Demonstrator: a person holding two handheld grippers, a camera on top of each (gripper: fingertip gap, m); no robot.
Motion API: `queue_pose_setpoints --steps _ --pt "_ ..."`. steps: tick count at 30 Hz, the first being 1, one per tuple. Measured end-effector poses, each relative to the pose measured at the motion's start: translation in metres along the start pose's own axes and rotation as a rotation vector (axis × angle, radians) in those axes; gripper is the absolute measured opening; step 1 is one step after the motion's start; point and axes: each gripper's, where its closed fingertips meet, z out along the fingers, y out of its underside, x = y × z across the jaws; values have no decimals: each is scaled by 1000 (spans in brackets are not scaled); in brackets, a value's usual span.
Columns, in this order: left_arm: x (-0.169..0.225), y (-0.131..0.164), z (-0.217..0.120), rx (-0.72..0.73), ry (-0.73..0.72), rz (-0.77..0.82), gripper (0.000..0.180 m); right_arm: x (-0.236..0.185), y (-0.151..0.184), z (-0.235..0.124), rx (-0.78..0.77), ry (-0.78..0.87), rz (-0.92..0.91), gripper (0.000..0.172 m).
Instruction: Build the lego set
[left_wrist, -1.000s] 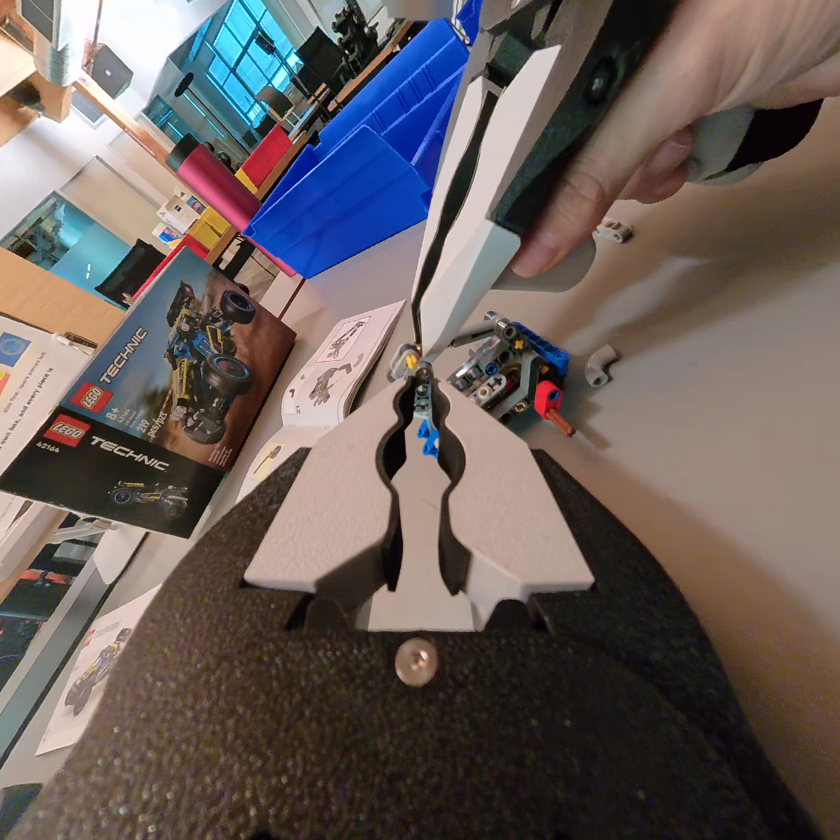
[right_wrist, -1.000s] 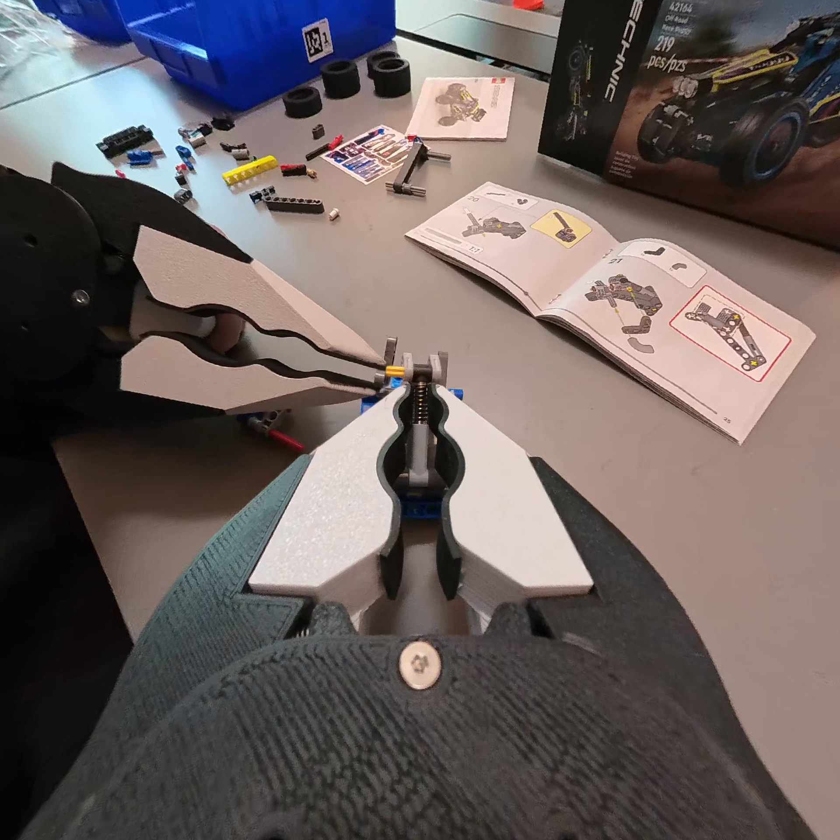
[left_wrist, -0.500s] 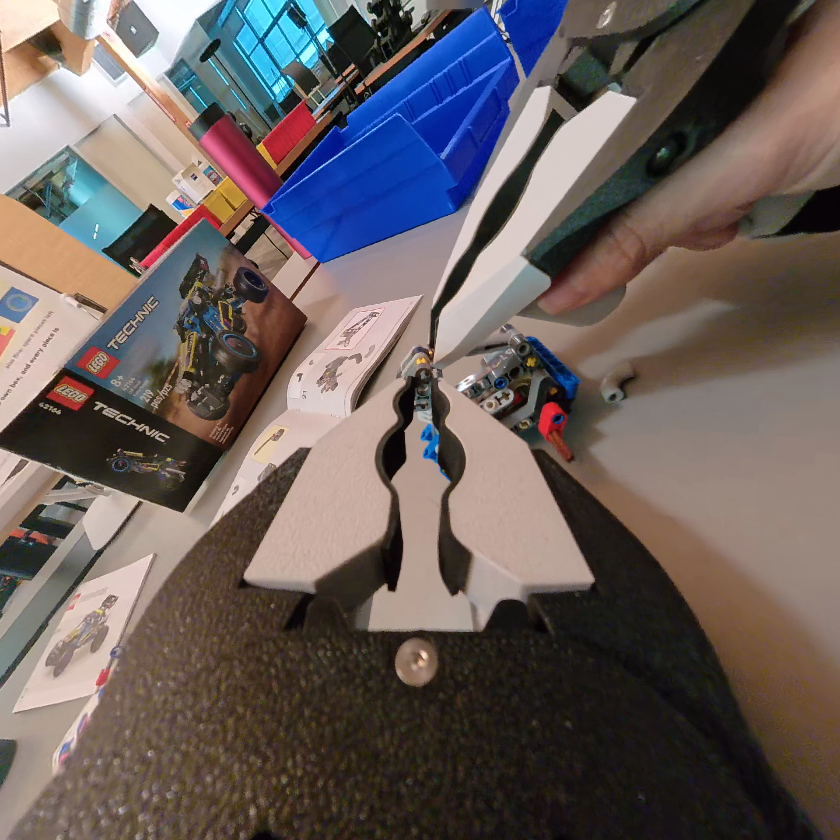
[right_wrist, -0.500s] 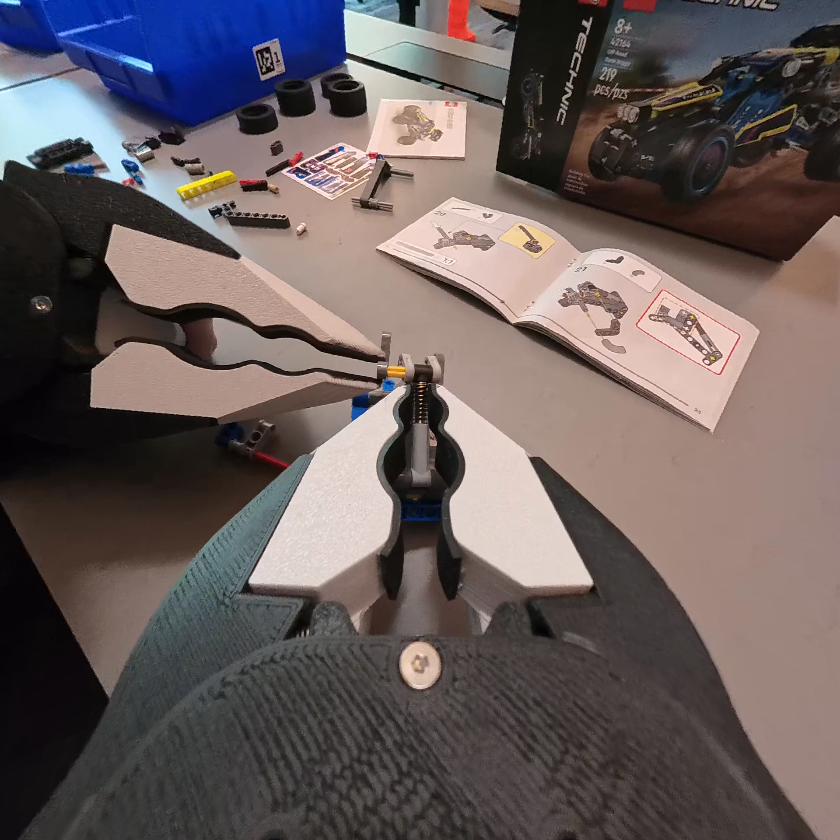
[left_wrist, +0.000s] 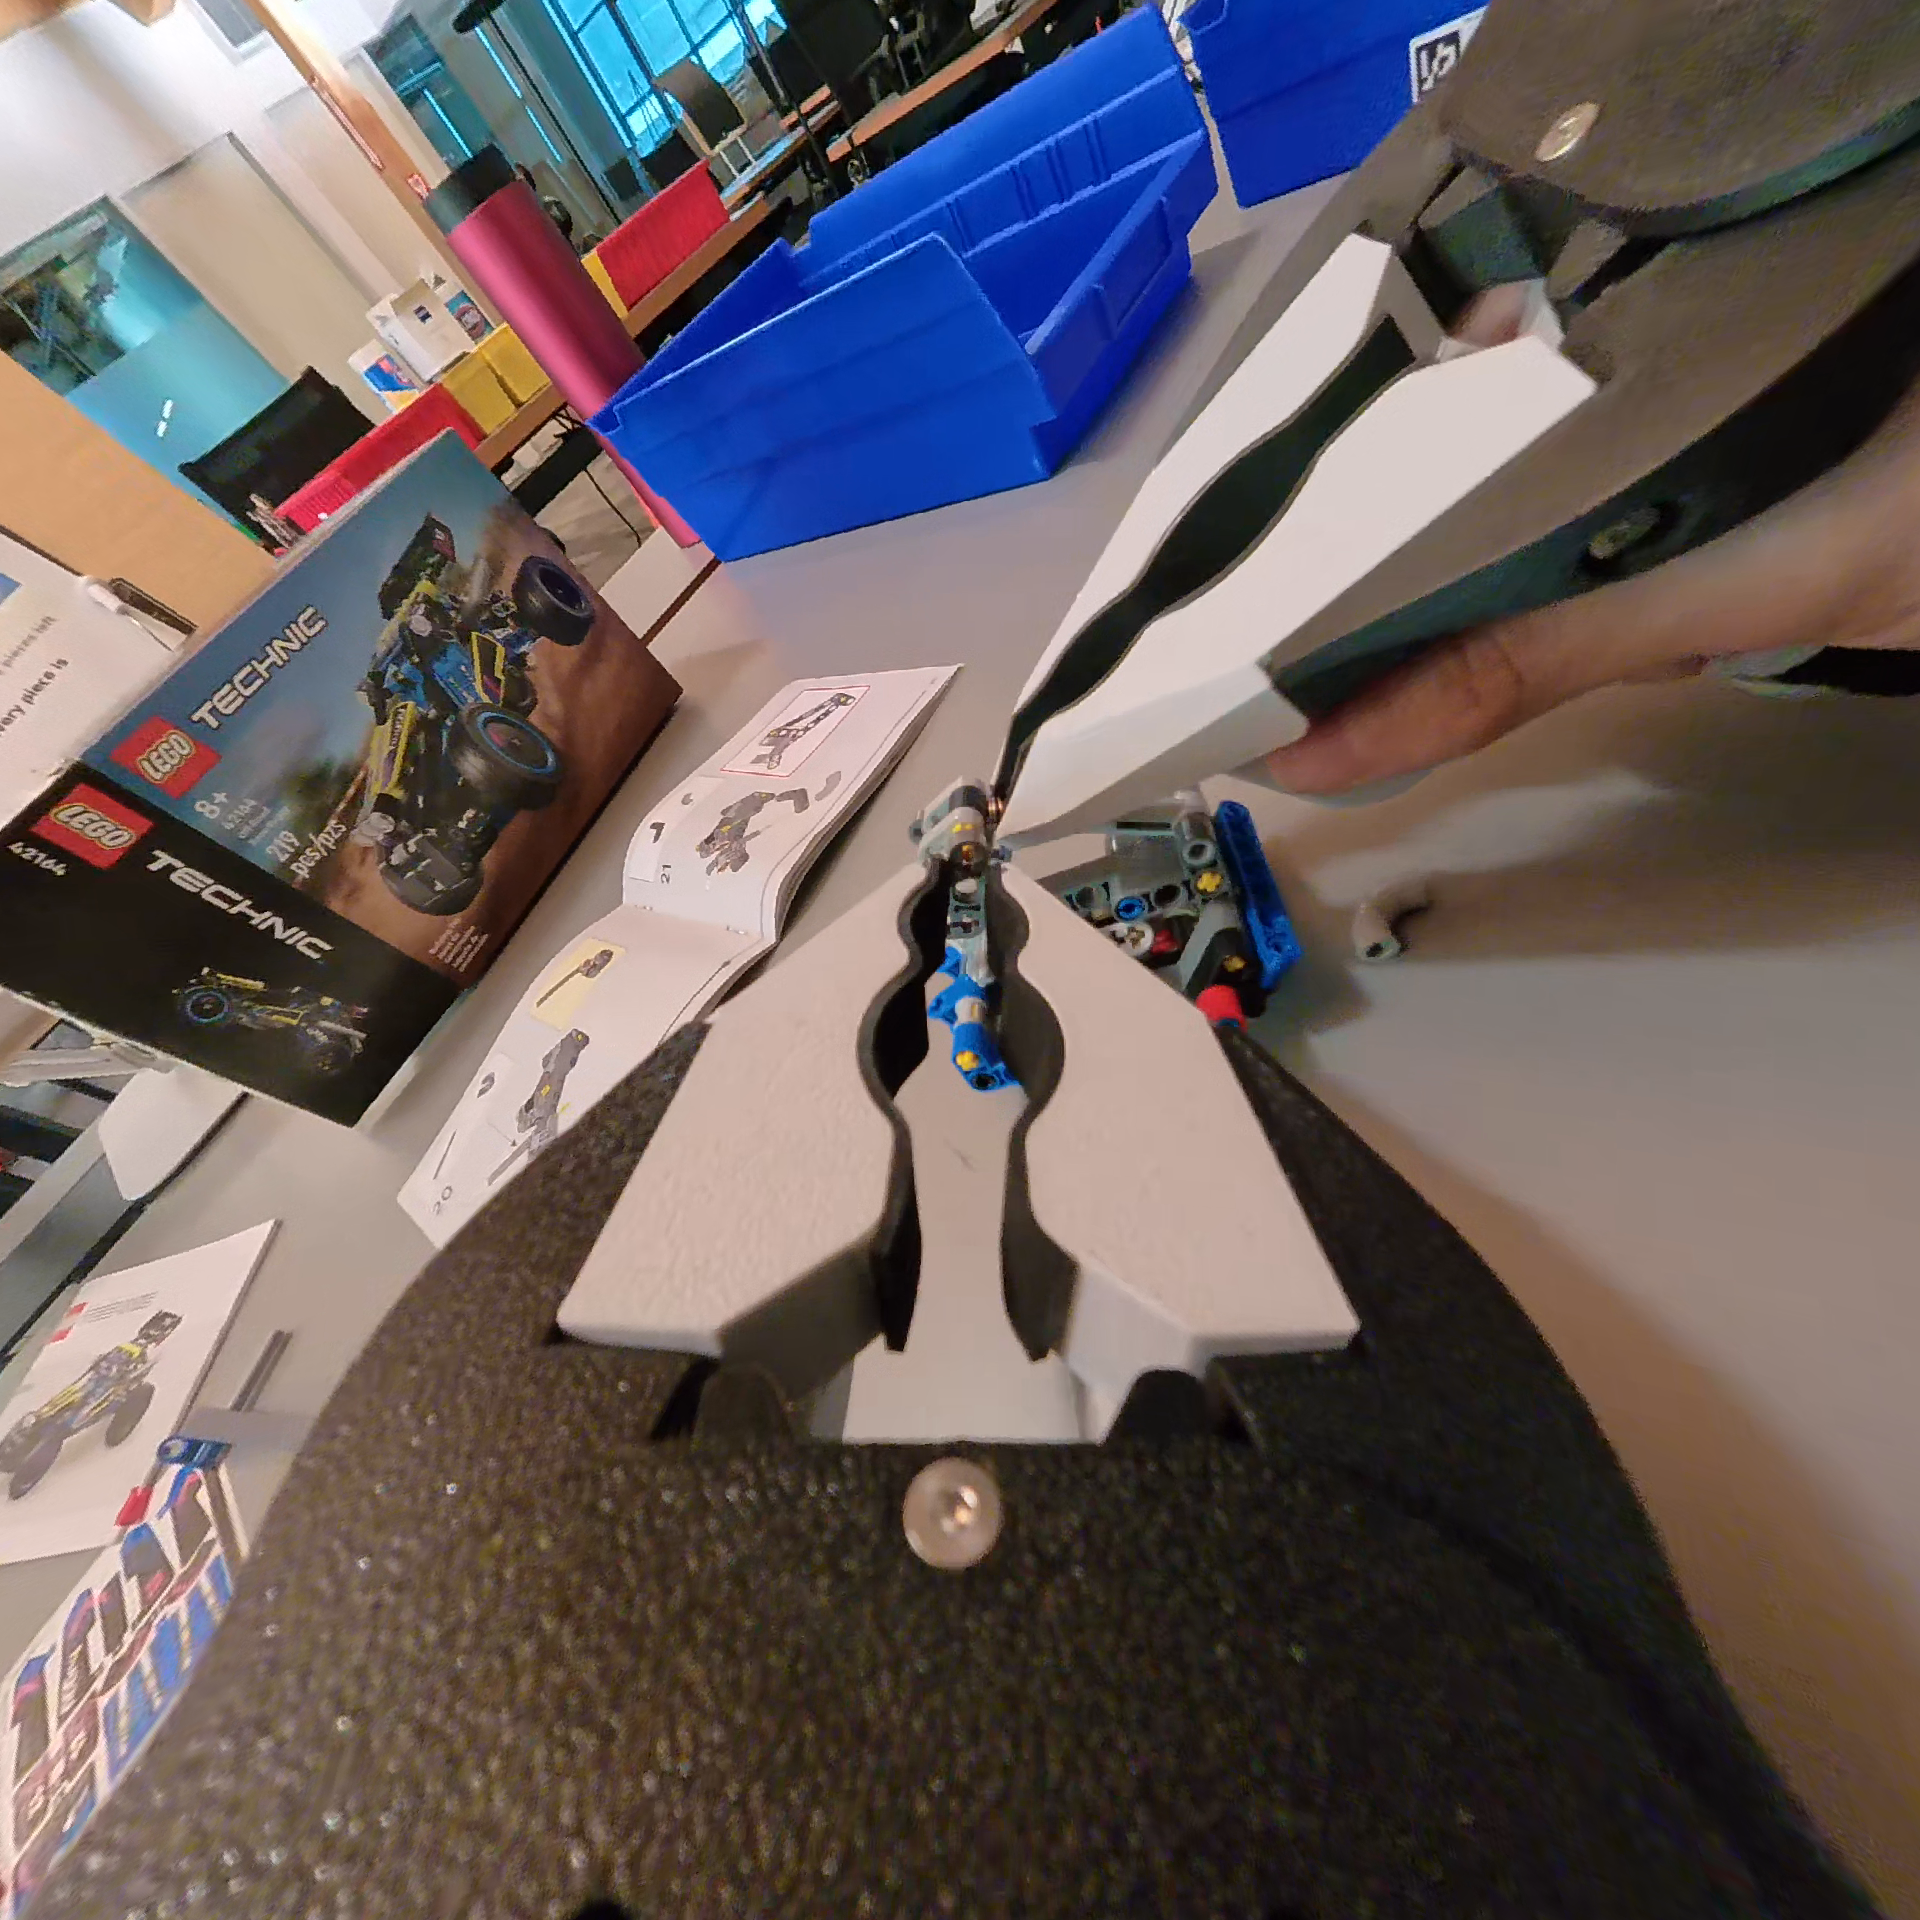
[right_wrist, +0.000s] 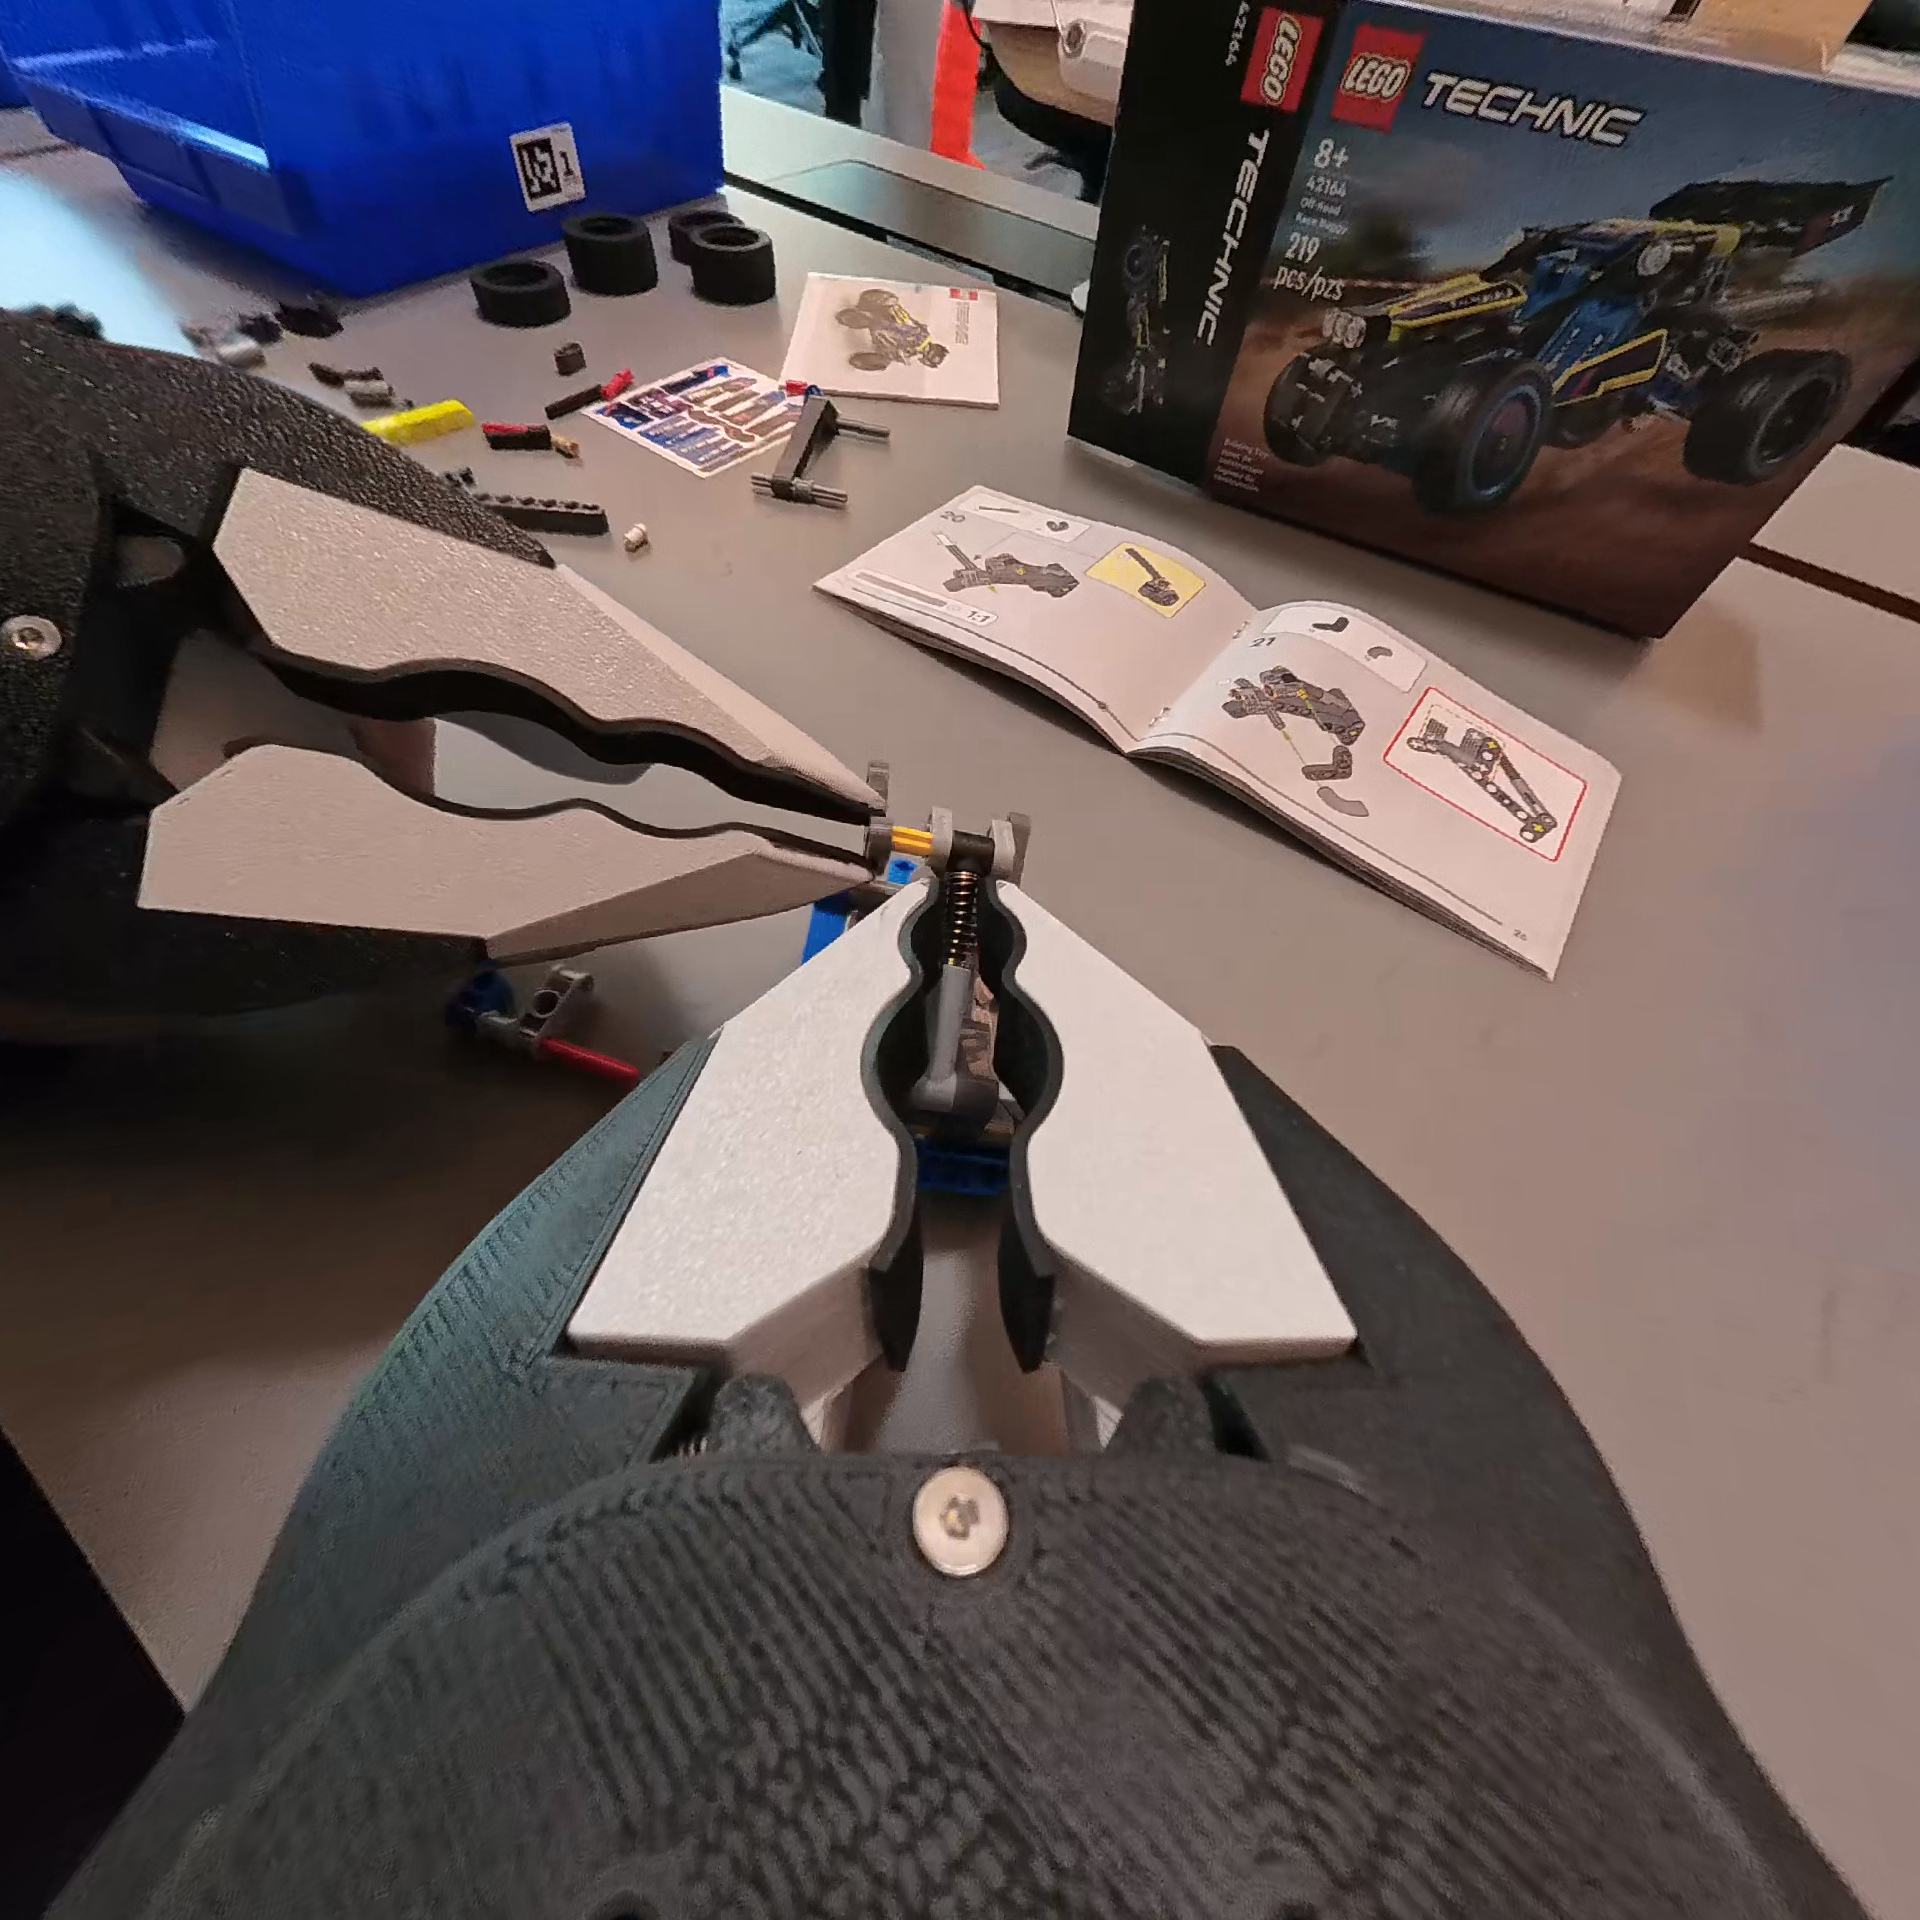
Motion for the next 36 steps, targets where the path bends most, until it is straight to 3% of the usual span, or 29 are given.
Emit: queue_pose_setpoints --steps 4,15,23,31,36 --pt "-1 -1 0 7 0 -11 3 -1 -3 -2 47 -36 74 3" --pt "0 -1 -1 17 104 -121 3 -1 -2 -2 48 2 -17 3" --pt "2 0 -1 0 289 -370 4 0 -5 -3 68 52 -107 3" --pt "4 3 1 -21 287 -349 3 0 -2 -2 51 63 -132 3" --pt "3 -1 2 23 221 -189 3 1 -2 -4 52 -25 4 3"
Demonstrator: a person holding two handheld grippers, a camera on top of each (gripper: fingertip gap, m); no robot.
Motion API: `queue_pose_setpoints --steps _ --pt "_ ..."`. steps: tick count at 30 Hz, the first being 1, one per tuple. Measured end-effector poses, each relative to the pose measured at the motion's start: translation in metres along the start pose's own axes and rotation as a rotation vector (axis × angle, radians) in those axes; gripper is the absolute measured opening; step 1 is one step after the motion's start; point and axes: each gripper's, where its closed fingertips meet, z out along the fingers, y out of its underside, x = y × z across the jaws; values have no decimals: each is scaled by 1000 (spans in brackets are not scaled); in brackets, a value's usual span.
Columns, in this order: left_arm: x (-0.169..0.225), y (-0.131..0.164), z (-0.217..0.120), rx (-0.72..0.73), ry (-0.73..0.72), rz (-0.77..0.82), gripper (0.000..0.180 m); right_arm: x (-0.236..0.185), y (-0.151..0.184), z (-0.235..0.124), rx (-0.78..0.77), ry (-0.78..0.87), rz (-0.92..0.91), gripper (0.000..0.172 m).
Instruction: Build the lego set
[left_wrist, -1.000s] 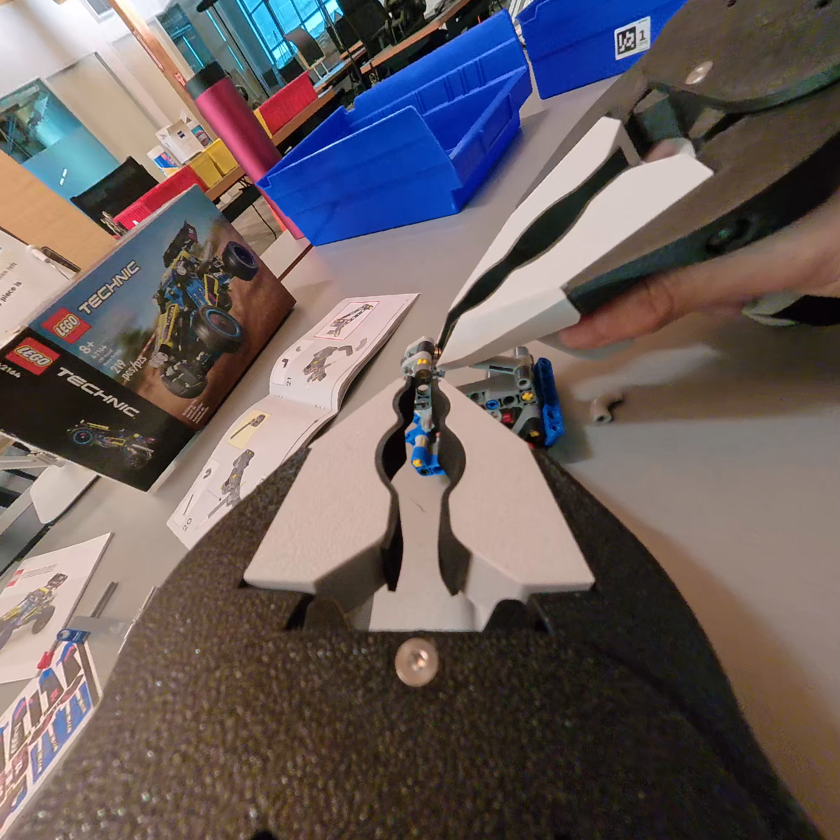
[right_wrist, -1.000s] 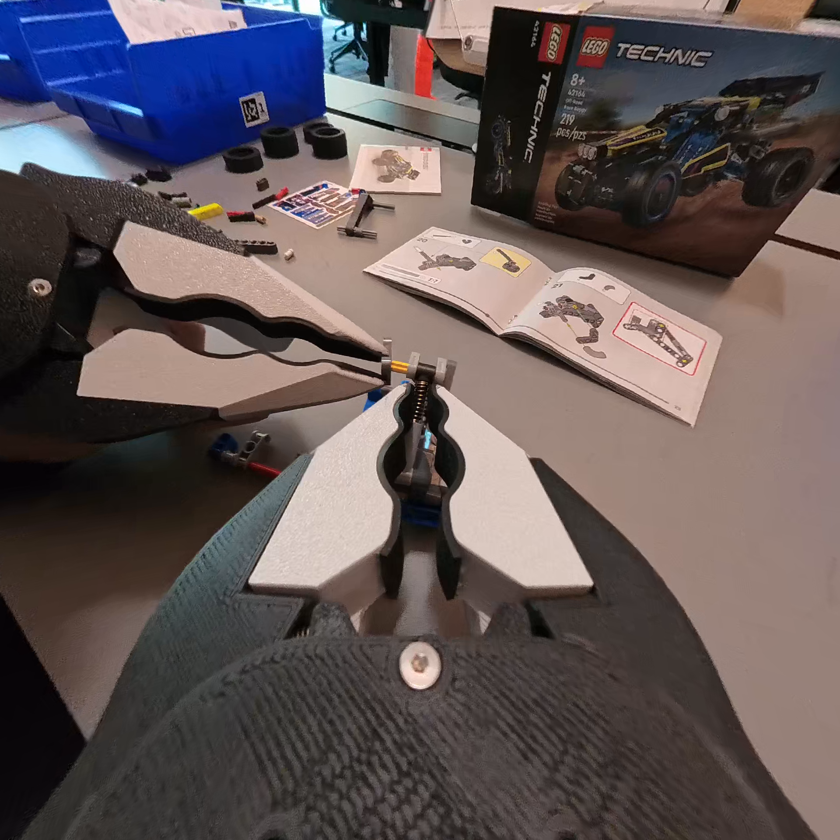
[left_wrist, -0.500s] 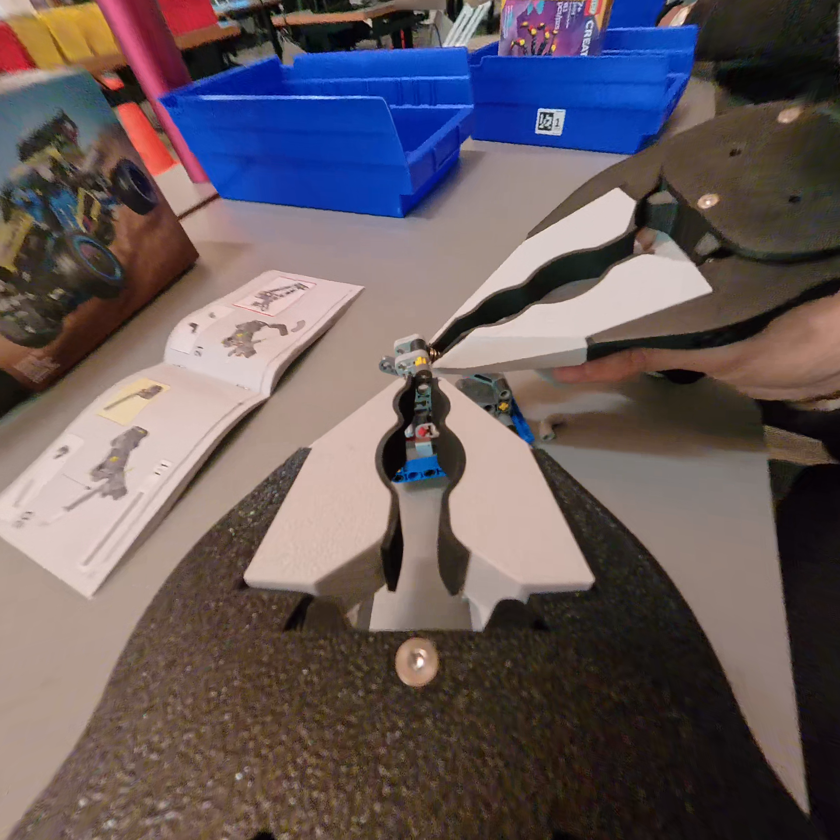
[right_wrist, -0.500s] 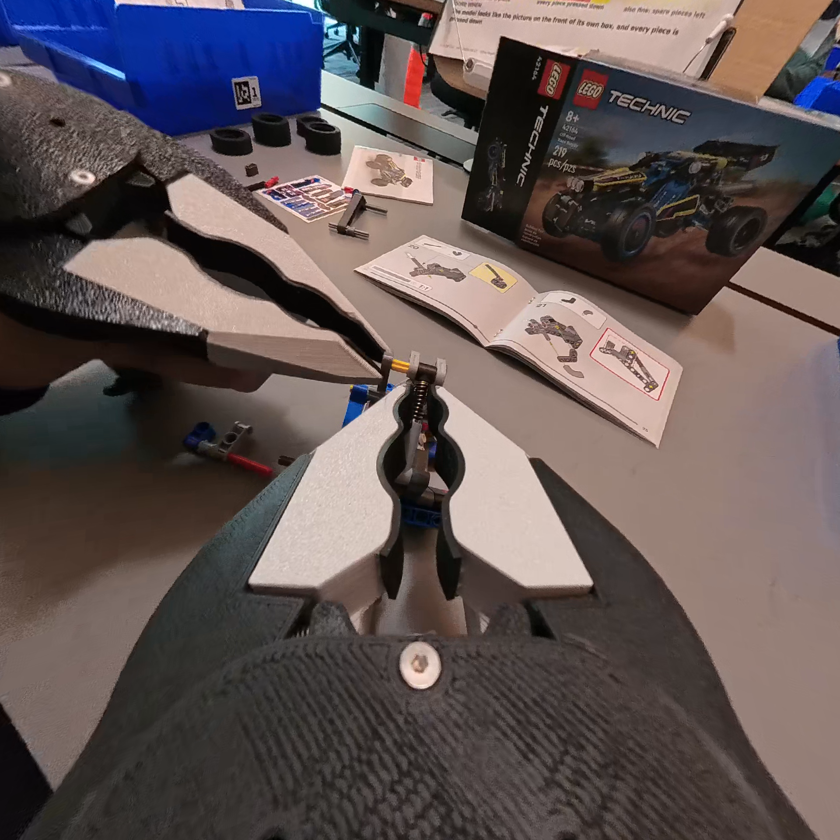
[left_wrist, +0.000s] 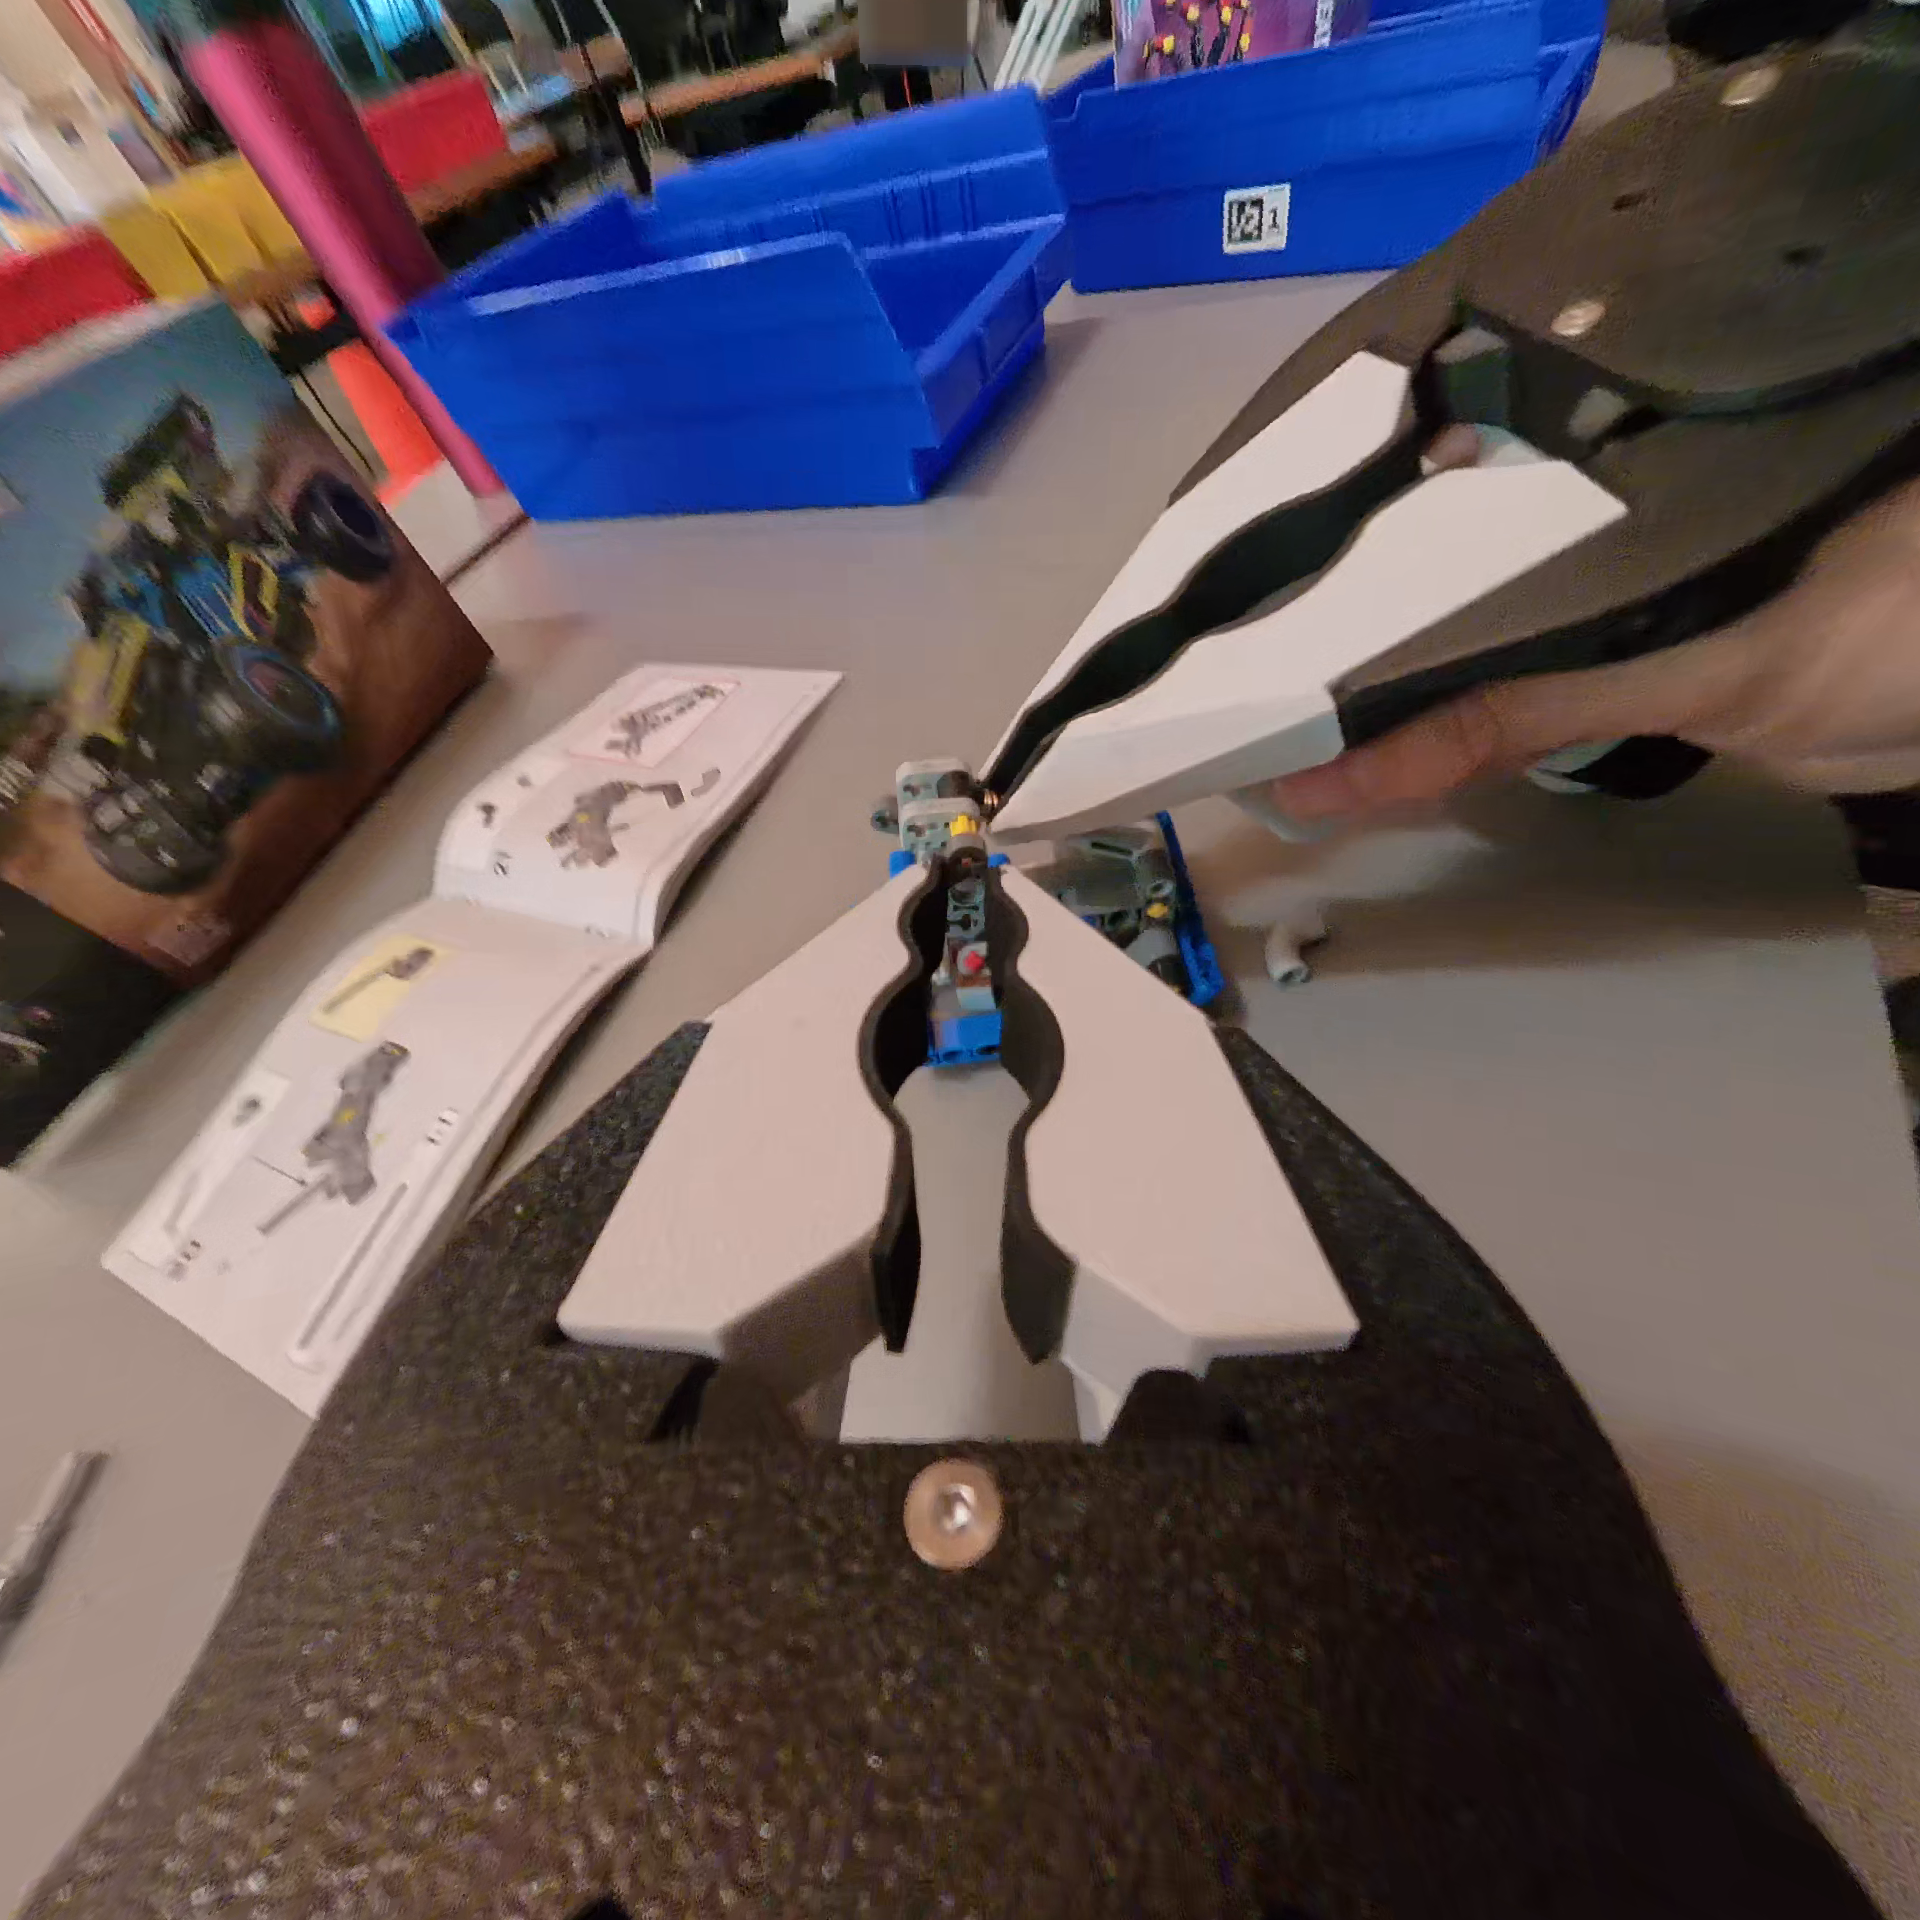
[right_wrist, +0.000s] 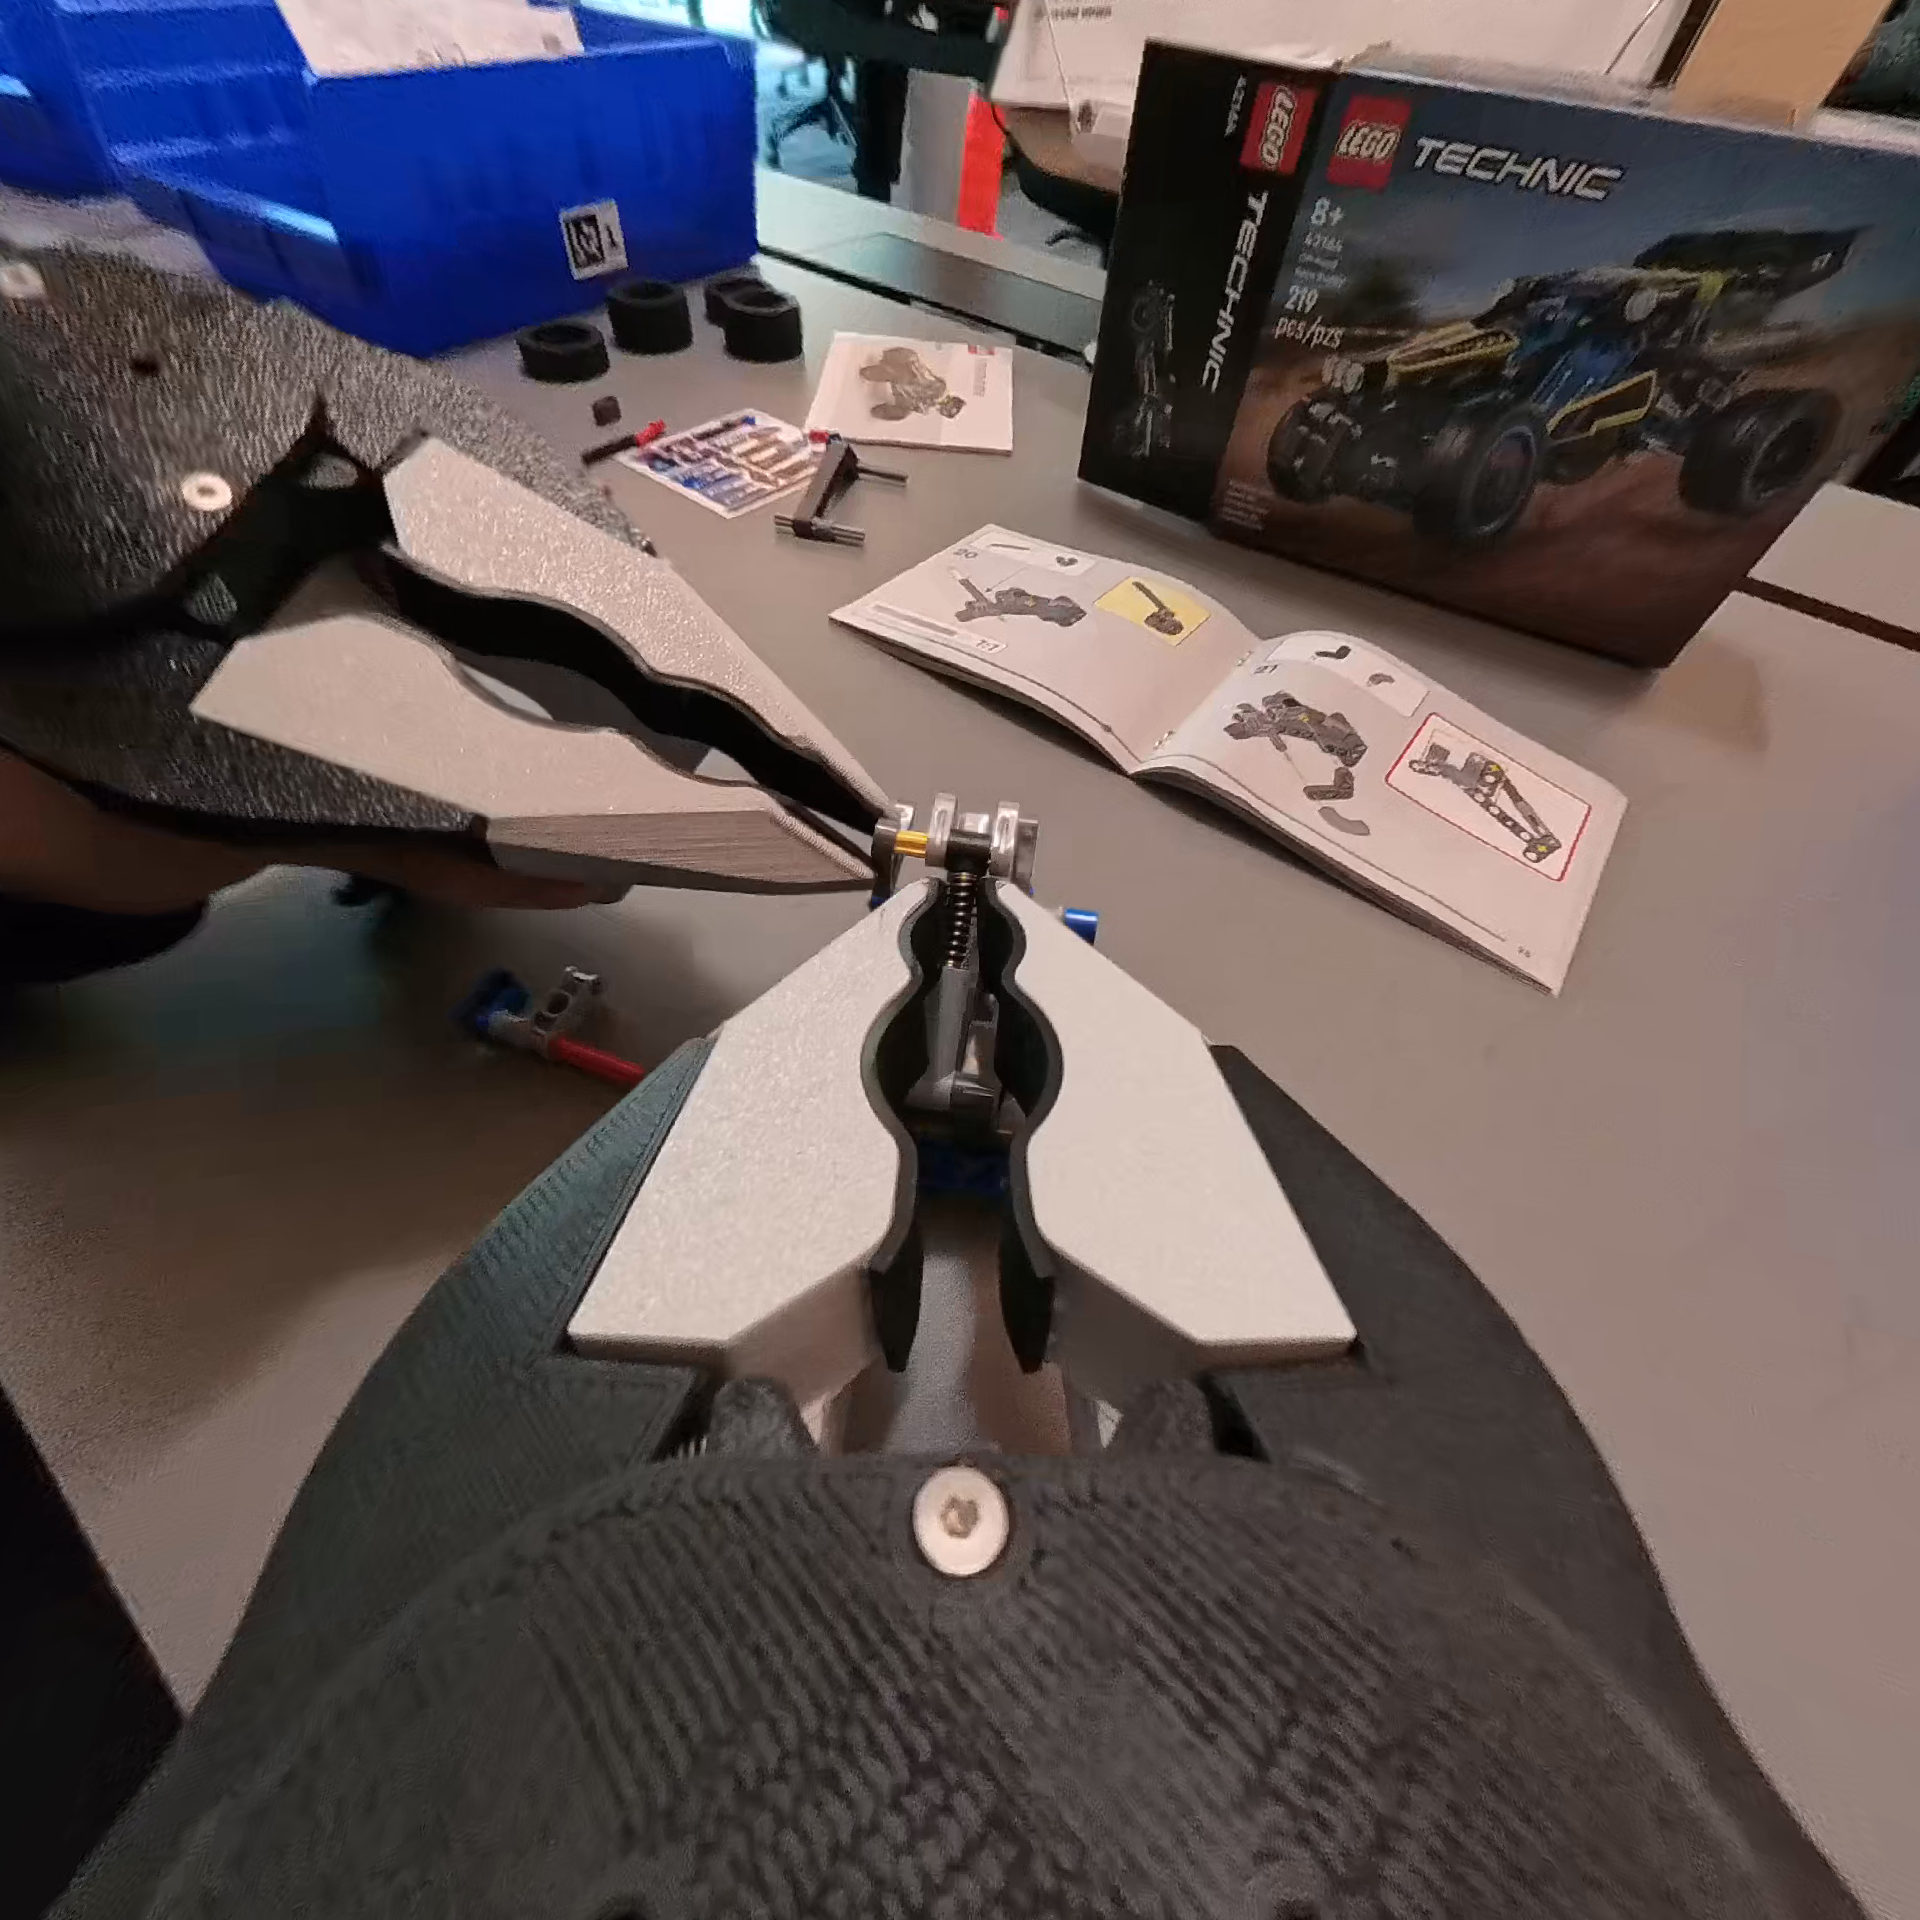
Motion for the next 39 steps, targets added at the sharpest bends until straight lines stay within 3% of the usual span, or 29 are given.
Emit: queue_pose_setpoints --steps 10,17,21,25,32,36,39 --pt "-1 -13 -1 90 -101 301 3 4 -8 -5 64 -37 11 3" --pt "-1 -17 -3 76 -202 495 4 0 -8 -4 61 -47 -18 3" --pt "-5 -12 -2 -4 -277 560 4 1 -6 -2 43 5 -59 3" --pt "-6 -12 -2 -56 -343 545 4 2 -7 0 38 64 -63 3" --pt "-7 -4 0 -141 -350 458 4 5 -3 5 4 194 -223 3" --pt "-5 10 -8 -217 -250 385 3 -5 0 8 -26 104 -279 3" --pt "-4 21 -17 -257 -152 325 4 -12 -3 7 -12 13 -271 21"
